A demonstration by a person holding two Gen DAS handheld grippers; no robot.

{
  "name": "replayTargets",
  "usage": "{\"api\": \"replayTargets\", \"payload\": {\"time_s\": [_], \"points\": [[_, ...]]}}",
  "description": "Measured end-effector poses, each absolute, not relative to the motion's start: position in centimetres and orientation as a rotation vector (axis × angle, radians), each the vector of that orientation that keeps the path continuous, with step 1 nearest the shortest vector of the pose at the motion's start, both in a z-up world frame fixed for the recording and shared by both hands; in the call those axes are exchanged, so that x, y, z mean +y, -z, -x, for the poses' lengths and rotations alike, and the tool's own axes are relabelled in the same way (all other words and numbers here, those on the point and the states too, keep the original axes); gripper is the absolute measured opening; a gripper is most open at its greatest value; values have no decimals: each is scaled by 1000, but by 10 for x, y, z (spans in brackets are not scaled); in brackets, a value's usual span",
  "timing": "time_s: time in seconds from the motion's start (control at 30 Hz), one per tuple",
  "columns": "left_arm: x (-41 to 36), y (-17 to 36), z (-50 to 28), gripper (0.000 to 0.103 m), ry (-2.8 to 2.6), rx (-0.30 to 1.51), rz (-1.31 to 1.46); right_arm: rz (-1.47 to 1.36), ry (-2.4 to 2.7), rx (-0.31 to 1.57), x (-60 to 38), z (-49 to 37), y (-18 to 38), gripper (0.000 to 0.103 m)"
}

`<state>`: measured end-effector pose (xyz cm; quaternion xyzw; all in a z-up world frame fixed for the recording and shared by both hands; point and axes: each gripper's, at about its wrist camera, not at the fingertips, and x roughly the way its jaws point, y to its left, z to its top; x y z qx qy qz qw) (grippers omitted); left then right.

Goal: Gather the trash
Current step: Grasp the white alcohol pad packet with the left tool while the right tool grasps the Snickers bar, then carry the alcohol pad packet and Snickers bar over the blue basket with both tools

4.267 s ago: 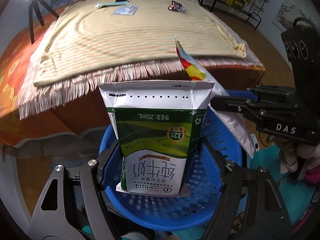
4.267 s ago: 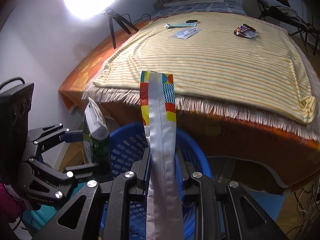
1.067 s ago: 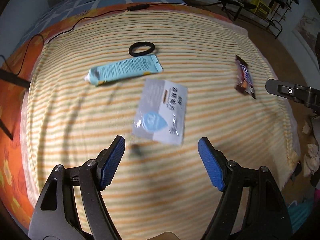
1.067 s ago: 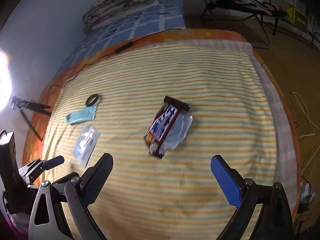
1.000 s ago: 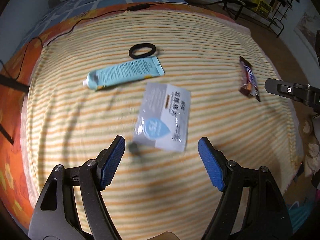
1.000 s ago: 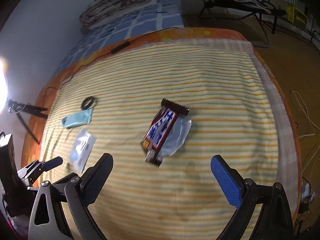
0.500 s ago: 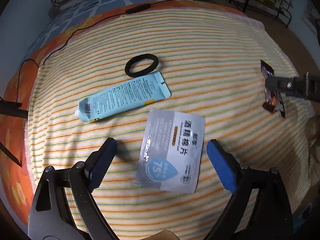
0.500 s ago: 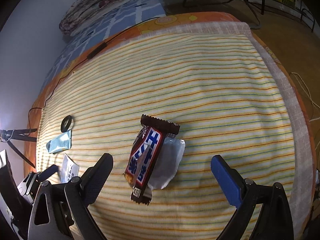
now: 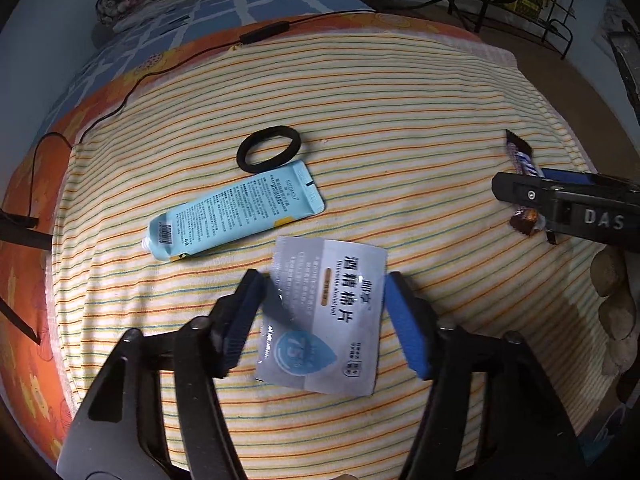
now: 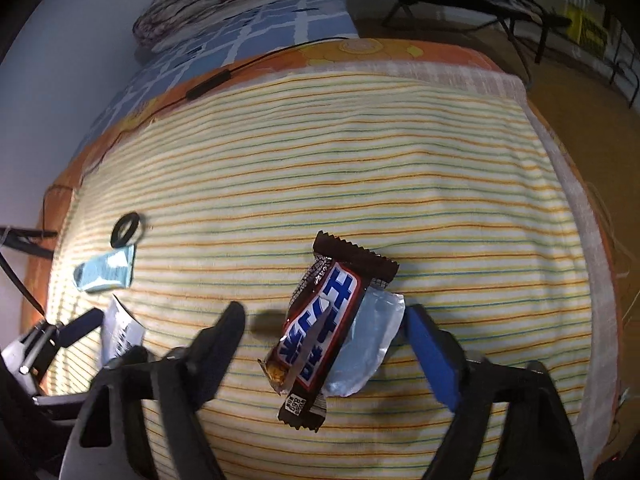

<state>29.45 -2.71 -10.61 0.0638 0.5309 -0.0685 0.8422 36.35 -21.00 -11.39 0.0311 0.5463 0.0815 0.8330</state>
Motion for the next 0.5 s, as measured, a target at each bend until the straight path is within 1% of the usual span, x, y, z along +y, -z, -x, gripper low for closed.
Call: {"api": "replayTargets", "payload": {"time_s": [0.03, 0.07, 0.1, 0.13, 0.2, 0.3, 0.5], "points": [[-28, 106, -293, 59, 143, 1119, -143, -56, -180, 1153, -210, -361, 112, 65], [-29, 105, -291, 58, 143, 1118, -149, -50, -187, 1152, -210, -360, 112, 56], [-30, 104, -288, 56, 142, 1118, -147, -48, -194, 1152, -210, -359, 111, 50], [-29, 104, -288, 52, 141, 1119, -142, -50, -204, 1153, -211, -357, 111, 48], [-27, 102, -286, 49, 137, 1121, -125, -64, -221, 1155, -213, -355, 110, 36], [-23, 98, -283, 49, 139, 1121, -103, -85, -239, 1156, -215, -352, 108, 33], [-21, 83, -269, 48, 141, 1101, -93, -114, -275, 1137, -219, -339, 96, 32]]}}
